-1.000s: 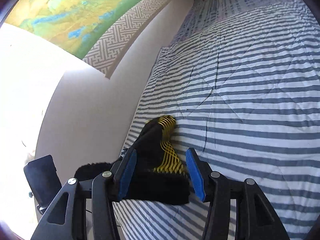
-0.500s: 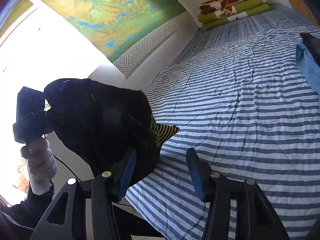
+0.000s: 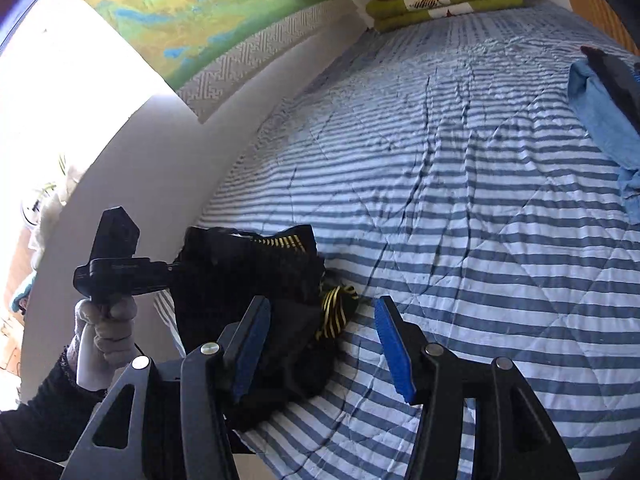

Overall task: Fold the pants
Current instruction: 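Grasp the folded garment with the left tool while the right tool lifts its end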

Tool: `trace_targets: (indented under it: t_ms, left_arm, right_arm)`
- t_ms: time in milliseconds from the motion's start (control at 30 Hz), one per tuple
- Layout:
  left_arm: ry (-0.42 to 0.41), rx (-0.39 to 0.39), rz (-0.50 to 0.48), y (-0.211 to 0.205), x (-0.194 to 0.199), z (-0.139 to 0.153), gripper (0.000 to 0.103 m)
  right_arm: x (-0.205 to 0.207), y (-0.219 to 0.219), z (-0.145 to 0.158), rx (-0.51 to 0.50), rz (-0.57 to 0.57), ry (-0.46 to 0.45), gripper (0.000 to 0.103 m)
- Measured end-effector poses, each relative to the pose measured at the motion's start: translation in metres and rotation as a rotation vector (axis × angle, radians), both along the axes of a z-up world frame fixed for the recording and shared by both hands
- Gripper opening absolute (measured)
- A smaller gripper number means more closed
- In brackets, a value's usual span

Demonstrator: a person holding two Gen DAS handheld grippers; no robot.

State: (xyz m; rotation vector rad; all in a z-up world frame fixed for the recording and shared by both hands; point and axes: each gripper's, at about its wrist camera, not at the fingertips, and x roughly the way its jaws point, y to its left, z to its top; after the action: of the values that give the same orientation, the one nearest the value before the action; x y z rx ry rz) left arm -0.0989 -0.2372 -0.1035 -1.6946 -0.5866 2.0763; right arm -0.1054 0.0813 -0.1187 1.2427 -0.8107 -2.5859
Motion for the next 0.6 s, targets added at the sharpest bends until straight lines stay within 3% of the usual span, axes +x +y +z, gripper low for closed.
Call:
trace_targets:
  t_ms: [67, 133, 200, 333, 500, 567, 600]
  left_arm:
    - [-0.033, 0.022, 0.024, -0.019, -0.008, -0.02, 0.023]
    - [-0.047, 0.073, 0.04, -0.036, -0.008, -0.025, 0.053]
    - [0.009, 0.068, 0.043, -0.046, -0.008, -0.02, 0.066]
    - [0.064, 0.104, 0.03, -0.047, -0.019, -0.006, 0.068]
    - [0.069, 0.079, -0.056, -0.034, -0.045, -0.023, 0.069]
    - [0.053, 0.053, -0.07, -0.036, -0.046, -0.032, 0.068]
    - [0.038, 0.027, -0.076, -0.032, -0.047, -0.037, 0.063]
  right_arm:
    - [-0.026, -0.011, -0.012, 0.032, 0.048, -0.03, 0.051]
    - [-0.047, -0.019, -0.019, 0.06, 0.091, -0.042, 0.051]
    - [-0.071, -0.027, -0.021, 0.078, 0.137, -0.041, 0.051]
    - [-0.115, -0.042, -0.034, 0.087, 0.243, -0.08, 0.051]
    - [-0.143, -0.062, -0.055, -0.013, 0.354, -0.144, 0.048]
    - [-0.148, -0.073, -0.053, 0.023, 0.366, -0.145, 0.026]
    - [-0.15, -0.078, -0.051, 0.056, 0.371, -0.145, 0.008]
